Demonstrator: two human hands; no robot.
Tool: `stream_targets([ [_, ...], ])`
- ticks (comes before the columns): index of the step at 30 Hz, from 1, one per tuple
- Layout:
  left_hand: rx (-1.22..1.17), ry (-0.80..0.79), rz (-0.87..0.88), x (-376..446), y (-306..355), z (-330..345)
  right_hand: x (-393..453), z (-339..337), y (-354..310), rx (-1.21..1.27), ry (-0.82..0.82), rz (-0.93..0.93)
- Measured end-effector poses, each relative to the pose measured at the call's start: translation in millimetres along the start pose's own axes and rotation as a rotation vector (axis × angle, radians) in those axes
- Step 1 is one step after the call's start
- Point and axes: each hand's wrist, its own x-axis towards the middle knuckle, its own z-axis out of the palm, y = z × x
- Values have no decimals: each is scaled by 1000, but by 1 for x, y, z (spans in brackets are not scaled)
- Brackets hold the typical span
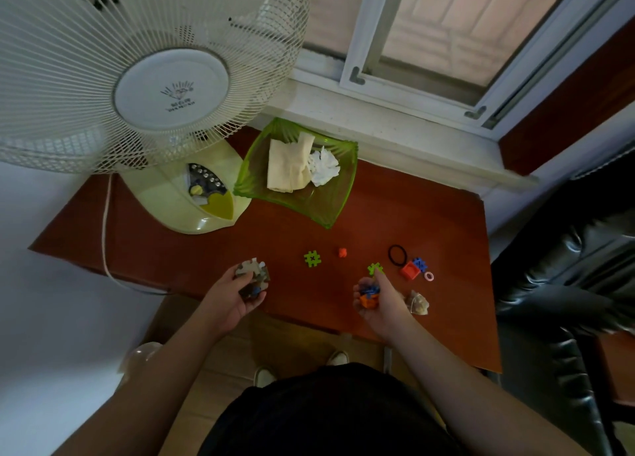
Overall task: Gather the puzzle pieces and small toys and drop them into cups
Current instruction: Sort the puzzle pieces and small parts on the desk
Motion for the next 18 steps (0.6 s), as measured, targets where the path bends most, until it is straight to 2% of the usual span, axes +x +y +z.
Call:
stream_targets([
  [5,2,15,47,-3,-7,6,4,-5,-5,-29,1,29],
  [18,-97,151,270,-47,-39,0,15,24,-15,-248,-270,184],
])
